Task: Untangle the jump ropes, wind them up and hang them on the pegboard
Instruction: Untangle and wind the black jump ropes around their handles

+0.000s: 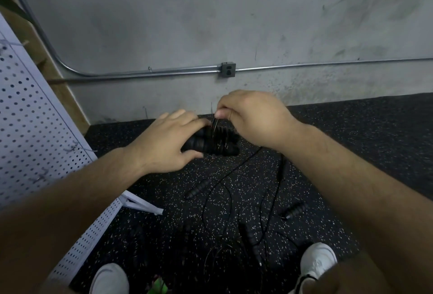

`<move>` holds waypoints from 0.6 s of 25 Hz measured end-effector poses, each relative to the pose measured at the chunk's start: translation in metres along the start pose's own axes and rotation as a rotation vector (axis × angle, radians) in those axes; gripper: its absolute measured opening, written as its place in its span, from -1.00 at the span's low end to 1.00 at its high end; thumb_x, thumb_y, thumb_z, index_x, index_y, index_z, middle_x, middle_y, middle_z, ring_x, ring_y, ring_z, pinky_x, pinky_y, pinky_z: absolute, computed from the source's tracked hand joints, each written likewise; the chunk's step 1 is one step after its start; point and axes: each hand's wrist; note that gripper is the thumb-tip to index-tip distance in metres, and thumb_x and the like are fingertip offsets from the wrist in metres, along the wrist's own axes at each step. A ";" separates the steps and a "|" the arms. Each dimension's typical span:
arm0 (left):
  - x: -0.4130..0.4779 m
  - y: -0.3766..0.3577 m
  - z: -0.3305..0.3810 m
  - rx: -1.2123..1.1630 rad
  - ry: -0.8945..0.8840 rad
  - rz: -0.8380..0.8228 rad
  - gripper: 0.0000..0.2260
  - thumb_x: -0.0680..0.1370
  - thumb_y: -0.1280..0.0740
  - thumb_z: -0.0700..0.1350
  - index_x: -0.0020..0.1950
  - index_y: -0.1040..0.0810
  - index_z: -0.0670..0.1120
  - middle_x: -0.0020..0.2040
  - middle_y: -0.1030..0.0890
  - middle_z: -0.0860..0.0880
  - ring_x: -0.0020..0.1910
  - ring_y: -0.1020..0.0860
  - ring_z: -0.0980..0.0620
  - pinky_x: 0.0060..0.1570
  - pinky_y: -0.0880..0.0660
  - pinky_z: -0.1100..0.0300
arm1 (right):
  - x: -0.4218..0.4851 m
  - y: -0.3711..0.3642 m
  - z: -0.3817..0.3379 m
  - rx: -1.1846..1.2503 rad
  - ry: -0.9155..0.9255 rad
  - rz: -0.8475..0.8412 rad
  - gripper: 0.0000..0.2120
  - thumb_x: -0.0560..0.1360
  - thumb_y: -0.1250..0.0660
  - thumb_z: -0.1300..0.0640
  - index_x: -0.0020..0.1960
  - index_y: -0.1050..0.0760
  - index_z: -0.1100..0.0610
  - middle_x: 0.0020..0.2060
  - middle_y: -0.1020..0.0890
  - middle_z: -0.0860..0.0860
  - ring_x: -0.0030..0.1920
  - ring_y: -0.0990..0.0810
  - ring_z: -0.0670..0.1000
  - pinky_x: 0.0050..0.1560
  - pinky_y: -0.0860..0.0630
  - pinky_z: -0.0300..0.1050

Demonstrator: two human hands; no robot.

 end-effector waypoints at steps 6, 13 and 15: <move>-0.014 0.023 0.027 -0.177 -0.047 0.019 -0.34 0.53 -0.41 0.13 0.55 -0.25 0.01 0.35 -0.38 0.11 0.35 -0.30 0.14 0.43 -0.21 0.07 | -0.001 -0.019 0.041 0.701 -0.153 -0.040 -0.87 0.56 -0.39 0.00 -0.01 -0.64 0.04 -0.14 -0.67 -0.01 -0.07 -0.63 -0.02 0.06 -0.57 0.02; -0.025 0.021 0.022 -0.273 0.128 0.108 -0.35 0.54 -0.34 0.18 0.55 -0.26 -0.05 0.38 -0.39 0.05 0.37 -0.29 0.13 0.46 -0.30 -0.03 | -0.031 -0.075 -0.015 1.033 -0.517 -0.252 -0.68 0.69 -0.19 0.10 -0.21 -0.51 -0.03 -0.32 -0.47 -0.01 -0.33 -0.43 -0.07 -0.20 -0.50 -0.05; -0.022 0.020 0.006 -0.238 0.202 0.144 -0.36 0.53 -0.38 0.14 0.53 -0.31 -0.07 0.37 -0.43 0.01 0.35 -0.33 0.06 0.43 -0.34 -0.05 | -0.029 -0.085 -0.035 1.028 -0.482 -0.253 -0.66 0.72 -0.09 0.01 -0.08 -0.58 -0.01 -0.41 -0.42 -0.06 -0.43 -0.33 -0.09 -0.38 -0.32 -0.19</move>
Point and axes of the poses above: each hand's wrist, its own x-axis towards the middle knuckle, its own y-axis out of the back of the hand, z = x × y
